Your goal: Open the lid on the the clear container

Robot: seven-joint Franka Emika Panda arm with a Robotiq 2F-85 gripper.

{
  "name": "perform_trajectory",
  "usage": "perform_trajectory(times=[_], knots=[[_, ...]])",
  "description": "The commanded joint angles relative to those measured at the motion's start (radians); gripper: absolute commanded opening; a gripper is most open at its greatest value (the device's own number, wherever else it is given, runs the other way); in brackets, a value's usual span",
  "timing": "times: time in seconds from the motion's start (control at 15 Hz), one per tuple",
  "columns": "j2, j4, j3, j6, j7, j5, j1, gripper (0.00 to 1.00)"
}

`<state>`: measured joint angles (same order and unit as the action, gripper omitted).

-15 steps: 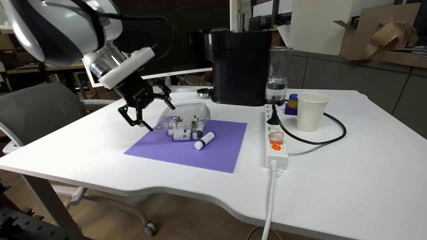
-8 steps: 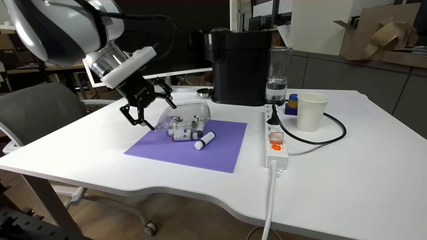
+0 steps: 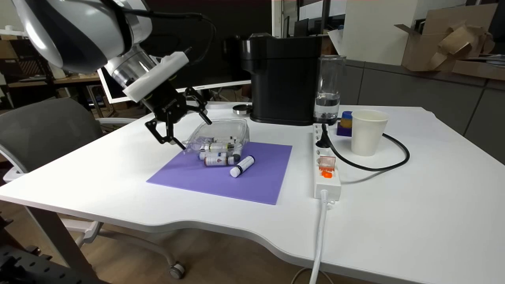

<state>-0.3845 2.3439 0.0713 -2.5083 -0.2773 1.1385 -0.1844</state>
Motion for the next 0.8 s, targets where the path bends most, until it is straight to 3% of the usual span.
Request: perform_trajectory(times=[0.0, 0.73], knots=[[0.059, 0.034, -0.014, -0.035, -0.076, 0.051, 0.016, 1.00], [0.175, 0.062, -0.051, -0.066, -0.201, 0.095, 0.078, 1.00]])
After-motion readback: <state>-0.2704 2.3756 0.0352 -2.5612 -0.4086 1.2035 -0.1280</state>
